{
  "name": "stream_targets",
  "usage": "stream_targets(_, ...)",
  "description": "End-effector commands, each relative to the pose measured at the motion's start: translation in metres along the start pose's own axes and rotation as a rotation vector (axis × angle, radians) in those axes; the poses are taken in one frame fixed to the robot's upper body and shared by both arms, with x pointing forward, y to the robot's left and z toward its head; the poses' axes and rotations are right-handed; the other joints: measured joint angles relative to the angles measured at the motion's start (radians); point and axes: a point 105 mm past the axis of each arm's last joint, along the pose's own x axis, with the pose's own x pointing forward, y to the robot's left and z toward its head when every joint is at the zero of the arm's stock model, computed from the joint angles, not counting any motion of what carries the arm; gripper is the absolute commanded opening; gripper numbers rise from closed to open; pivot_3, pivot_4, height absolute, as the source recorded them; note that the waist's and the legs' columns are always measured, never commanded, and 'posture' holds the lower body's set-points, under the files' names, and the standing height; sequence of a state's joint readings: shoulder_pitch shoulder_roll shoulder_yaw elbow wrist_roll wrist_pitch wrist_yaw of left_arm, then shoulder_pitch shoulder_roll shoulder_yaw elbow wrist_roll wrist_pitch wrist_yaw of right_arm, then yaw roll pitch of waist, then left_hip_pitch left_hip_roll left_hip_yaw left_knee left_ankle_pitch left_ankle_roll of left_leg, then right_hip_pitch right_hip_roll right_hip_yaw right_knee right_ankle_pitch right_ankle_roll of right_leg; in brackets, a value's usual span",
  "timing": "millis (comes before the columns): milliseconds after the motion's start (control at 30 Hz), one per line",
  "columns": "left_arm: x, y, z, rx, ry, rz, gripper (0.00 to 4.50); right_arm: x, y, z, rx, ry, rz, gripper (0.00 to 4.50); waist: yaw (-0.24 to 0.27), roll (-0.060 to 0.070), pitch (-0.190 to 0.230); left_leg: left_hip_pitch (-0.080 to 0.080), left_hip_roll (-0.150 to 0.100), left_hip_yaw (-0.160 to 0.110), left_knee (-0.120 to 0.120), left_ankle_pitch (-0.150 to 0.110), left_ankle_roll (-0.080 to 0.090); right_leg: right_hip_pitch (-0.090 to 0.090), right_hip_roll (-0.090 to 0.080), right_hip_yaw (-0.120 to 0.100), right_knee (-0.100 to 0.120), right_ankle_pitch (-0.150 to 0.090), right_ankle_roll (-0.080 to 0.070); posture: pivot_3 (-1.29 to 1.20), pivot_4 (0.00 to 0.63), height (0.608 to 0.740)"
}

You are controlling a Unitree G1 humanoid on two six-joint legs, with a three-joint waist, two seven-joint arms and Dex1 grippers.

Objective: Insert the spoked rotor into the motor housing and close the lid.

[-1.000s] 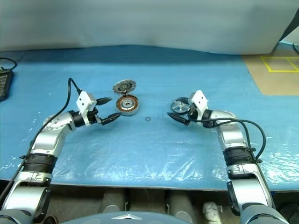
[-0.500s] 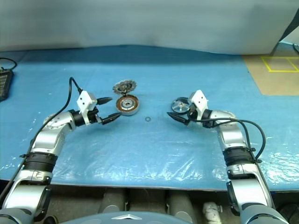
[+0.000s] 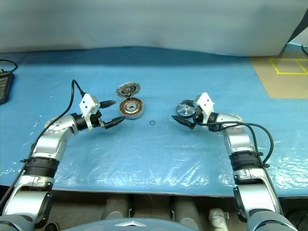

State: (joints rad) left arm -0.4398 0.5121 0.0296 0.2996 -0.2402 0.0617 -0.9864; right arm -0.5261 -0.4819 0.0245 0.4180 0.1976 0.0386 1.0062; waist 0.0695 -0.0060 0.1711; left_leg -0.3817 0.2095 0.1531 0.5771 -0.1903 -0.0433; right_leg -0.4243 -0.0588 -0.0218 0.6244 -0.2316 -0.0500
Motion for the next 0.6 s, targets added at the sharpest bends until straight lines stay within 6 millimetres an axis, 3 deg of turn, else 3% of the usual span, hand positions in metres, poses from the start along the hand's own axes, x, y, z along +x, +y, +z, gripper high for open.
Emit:
stream_targets(33,0.002,0.001,0.01,0.042,-0.022,-0.01,4.5,0.003,0.0,0.012,-0.034,-0.04,0.007,4.47,0.0,0.0,0.0,0.0,0.0,0.0,0.0,0.0,0.0,0.0,0.0,0.0,0.0,0.0,0.0,0.0,0.15,0.74)
stream_targets(300,0.007,-0.004,0.012,0.078,0.005,-0.084,4.5,0.001,-0.002,0.011,-0.035,-0.038,-0.011,4.47,0.0,0.0,0.0,0.0,0.0,0.0,0.0,0.0,0.0,0.0,0.0,0.0,0.0,0.0,0.0,0.0,0.15,0.74)
stream_targets(467,0.01,-0.013,0.01,0.225,0.102,-0.242,4.5,0.003,0.001,0.012,-0.037,-0.041,-0.003,4.47,0.001,0.0,0.0,0.0,0.0,0.0,0.0,0.0,0.0,0.0,0.0,0.0,0.0,0.0,0.0,0.0,0.15,0.74)
stream_targets(600,0.013,-0.011,0.021,0.36,0.153,-0.371,4.5,0.002,-0.002,0.012,-0.038,-0.049,-0.025,4.47,0.002,0.0,0.0,0.0,0.0,0.0,0.0,0.0,0.0,0.0,0.0,0.0,0.0,0.0,0.0,0.0,0.15,0.74)
